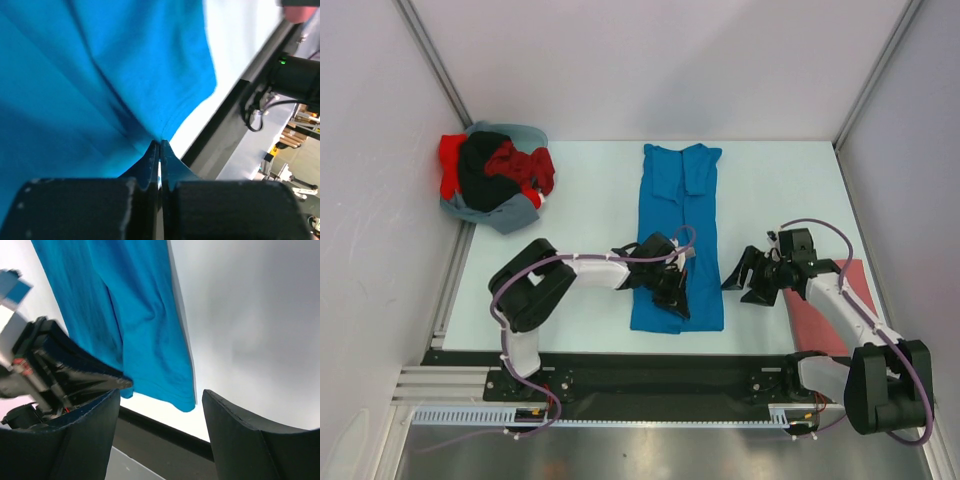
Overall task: Fold and stack the t-shirts
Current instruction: Fold the tshirt
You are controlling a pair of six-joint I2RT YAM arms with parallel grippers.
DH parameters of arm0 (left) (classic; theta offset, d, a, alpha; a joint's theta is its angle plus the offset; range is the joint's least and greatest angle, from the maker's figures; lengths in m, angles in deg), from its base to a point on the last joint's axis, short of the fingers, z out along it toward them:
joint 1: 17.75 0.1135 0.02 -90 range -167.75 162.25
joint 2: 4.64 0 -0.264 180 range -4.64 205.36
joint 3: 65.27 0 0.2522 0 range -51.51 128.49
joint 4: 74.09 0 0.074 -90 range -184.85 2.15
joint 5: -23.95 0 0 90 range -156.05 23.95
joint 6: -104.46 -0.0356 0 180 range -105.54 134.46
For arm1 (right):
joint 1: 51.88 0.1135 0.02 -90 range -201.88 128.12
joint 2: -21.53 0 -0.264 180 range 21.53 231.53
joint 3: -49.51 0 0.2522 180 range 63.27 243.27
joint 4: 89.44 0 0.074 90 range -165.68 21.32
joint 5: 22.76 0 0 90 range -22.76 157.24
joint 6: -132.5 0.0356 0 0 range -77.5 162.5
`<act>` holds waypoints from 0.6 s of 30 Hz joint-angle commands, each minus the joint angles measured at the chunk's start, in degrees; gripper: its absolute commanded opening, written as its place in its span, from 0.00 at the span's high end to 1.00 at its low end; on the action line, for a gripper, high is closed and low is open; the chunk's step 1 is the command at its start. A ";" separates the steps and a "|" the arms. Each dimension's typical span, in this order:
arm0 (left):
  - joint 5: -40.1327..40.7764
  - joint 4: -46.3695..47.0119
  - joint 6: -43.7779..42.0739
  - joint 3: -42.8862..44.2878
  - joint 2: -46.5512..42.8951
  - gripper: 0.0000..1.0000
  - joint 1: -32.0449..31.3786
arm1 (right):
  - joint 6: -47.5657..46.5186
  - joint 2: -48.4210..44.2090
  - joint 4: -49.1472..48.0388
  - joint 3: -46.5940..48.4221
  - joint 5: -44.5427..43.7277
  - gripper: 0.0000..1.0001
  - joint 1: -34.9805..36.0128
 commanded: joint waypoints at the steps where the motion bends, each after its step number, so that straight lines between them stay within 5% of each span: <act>1: 0.86 -0.06 0.77 -1.08 -5.91 1.00 -0.95 | 0.12 1.45 -1.95 0.12 0.84 0.27 -0.04; 18: 3.50 -0.06 3.50 -4.86 -7.32 1.00 -3.06 | 0.56 9.27 -5.47 -0.24 1.89 0.30 3.03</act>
